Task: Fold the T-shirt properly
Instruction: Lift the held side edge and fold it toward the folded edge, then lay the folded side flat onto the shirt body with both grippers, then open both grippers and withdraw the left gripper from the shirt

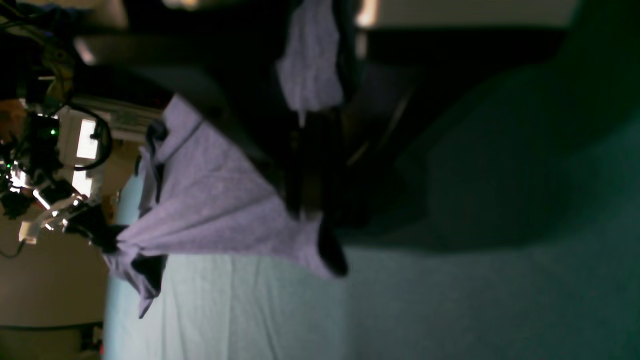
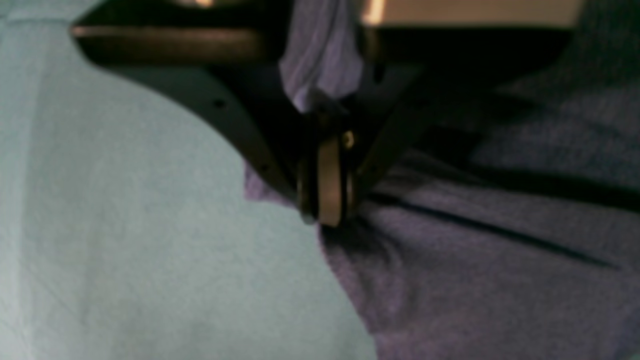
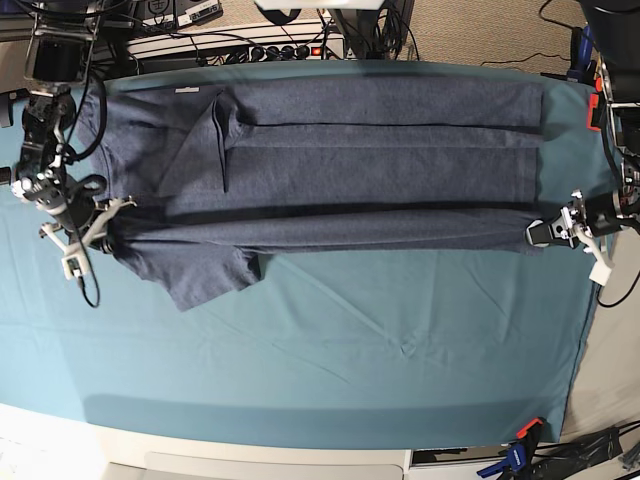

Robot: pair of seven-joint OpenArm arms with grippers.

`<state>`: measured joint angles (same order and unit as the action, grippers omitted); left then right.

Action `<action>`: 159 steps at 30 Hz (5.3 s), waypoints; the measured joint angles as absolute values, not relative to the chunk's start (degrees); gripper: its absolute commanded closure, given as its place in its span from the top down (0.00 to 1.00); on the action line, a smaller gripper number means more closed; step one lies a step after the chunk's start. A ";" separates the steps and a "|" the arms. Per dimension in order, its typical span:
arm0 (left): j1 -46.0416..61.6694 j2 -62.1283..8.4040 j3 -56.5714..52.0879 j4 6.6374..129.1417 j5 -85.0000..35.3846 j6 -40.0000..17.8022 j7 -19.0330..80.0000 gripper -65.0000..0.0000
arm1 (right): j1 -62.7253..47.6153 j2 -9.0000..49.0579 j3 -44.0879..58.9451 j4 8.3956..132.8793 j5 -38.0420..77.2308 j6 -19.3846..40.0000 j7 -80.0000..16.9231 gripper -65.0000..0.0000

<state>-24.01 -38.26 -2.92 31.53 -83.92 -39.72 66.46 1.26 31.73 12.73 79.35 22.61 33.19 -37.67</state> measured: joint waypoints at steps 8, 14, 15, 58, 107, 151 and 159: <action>-24.01 -38.19 -2.90 31.55 -84.12 -39.75 67.11 0.00 | -1.80 31.44 21.06 79.42 27.18 36.34 -38.83 0.00; -24.01 -38.11 -2.90 31.55 -84.12 -39.75 67.16 0.00 | -4.23 31.44 23.92 79.42 29.06 37.85 -39.24 0.00; -24.01 -38.11 -2.90 31.55 -84.12 -39.75 67.18 0.00 | -4.62 31.44 23.97 79.42 29.06 38.28 -39.40 0.00; -13.32 -39.55 -3.07 44.40 -84.86 -40.42 66.00 0.00 | -5.87 31.24 24.32 79.42 29.93 40.56 -42.00 0.00; -11.25 -39.72 -3.07 47.72 -85.65 -40.12 67.09 0.31 | -5.85 31.27 24.34 79.40 29.63 40.29 -51.62 0.42; -10.98 -52.64 -18.13 50.59 -83.64 -39.70 68.34 0.42 | -4.27 31.59 25.43 79.42 25.26 40.29 -47.97 0.42; -10.96 -52.53 -18.13 50.59 -83.64 -39.70 68.36 0.42 | -4.23 31.59 25.45 79.42 19.81 37.36 -43.20 0.42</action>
